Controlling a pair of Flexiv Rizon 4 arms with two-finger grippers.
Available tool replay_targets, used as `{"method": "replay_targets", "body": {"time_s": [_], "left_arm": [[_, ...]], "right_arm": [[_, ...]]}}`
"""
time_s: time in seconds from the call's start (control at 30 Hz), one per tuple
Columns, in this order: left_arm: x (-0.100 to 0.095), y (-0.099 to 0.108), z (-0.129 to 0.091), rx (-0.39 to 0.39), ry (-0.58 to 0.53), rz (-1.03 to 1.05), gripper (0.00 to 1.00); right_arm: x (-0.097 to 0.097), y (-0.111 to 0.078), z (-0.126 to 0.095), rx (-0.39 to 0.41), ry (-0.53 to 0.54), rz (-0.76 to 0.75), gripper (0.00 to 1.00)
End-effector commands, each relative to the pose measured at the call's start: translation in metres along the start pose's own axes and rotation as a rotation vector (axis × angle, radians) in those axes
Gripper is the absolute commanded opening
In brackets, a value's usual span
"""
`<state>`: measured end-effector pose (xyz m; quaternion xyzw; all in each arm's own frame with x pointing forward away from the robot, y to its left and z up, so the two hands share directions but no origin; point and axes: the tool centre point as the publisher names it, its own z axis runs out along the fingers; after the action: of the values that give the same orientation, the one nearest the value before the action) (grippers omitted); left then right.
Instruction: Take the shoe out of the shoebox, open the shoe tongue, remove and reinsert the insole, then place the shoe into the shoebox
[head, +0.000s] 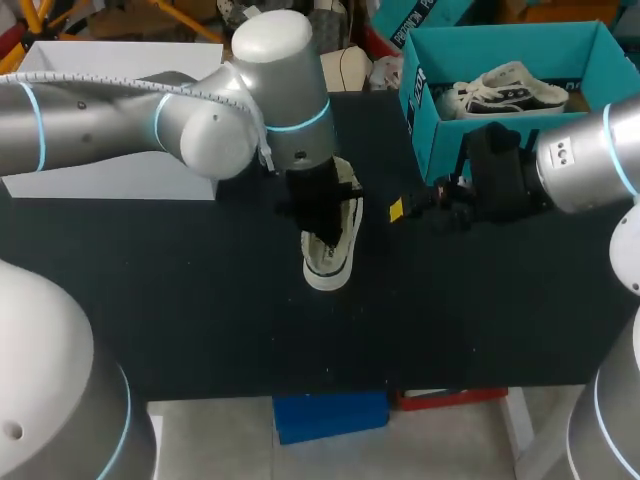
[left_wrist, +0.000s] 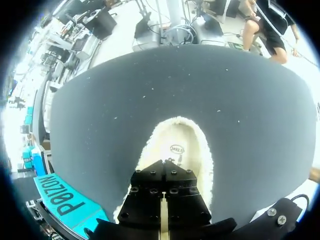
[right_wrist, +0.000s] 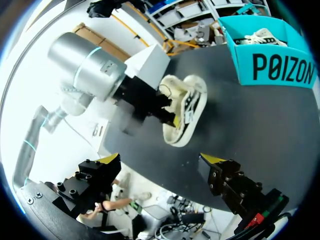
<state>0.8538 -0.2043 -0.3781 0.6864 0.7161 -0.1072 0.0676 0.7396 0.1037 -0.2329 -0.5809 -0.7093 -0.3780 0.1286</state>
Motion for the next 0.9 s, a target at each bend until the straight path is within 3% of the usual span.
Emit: {"method": "replay_targets", "body": {"time_s": [0.03, 0.27, 0.43, 0.67, 0.9], "left_arm": [[0.013, 0.005, -0.051, -0.018, -0.166, -0.071, 0.0], [0.006, 0.051, -0.108, -0.166, -0.319, -0.213, 0.0], [0.003, 0.098, -0.127, -0.283, -0.343, -0.297, 0.0], [-0.006, 0.143, -0.12, -0.304, -0.3, -0.339, 0.0], [-0.024, 0.167, -0.089, -0.2, -0.131, -0.177, 0.0]], "right_arm": [[0.001, 0.0, 0.0, 0.001, -0.003, 0.001, 1.0], [0.001, 0.0, 0.0, 0.001, -0.003, 0.001, 1.0], [0.001, 0.0, 0.0, 0.001, -0.003, 0.001, 1.0], [0.001, 0.0, 0.0, 0.001, -0.003, 0.001, 1.0], [0.001, 0.0, 0.0, 0.001, -0.003, 0.001, 1.0]]}}
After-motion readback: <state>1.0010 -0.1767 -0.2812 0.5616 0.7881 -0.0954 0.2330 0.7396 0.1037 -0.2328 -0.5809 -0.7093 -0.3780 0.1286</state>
